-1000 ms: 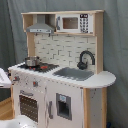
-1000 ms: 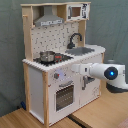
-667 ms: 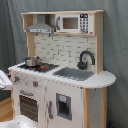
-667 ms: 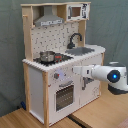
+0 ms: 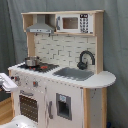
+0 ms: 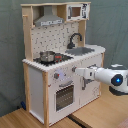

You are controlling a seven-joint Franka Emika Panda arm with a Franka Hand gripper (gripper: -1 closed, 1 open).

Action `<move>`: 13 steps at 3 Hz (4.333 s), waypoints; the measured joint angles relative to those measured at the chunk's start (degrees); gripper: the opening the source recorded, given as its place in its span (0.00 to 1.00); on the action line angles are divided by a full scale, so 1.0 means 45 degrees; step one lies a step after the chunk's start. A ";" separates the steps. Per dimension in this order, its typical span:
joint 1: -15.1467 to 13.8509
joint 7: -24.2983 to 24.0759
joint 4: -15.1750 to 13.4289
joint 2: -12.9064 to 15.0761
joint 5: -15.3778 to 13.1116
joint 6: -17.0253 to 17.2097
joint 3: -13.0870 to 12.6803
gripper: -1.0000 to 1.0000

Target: Play with the kitchen

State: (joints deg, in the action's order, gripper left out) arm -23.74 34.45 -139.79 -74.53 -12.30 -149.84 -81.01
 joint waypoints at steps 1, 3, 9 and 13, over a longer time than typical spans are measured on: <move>-0.0008 -0.0181 -0.0694 -0.0738 0.0000 -0.1117 -0.0059 1.00; -0.0213 -0.0717 -0.1753 -0.2088 0.0002 -0.3198 -0.0553 1.00; -0.4149 0.0693 -0.2529 -0.2649 0.0001 -0.9875 -0.0603 1.00; -0.1740 0.0936 -0.3522 -0.2589 0.0259 -0.8780 -0.0509 1.00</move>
State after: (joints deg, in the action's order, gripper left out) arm -31.57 38.66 -155.64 -86.18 -11.14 -189.36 -83.30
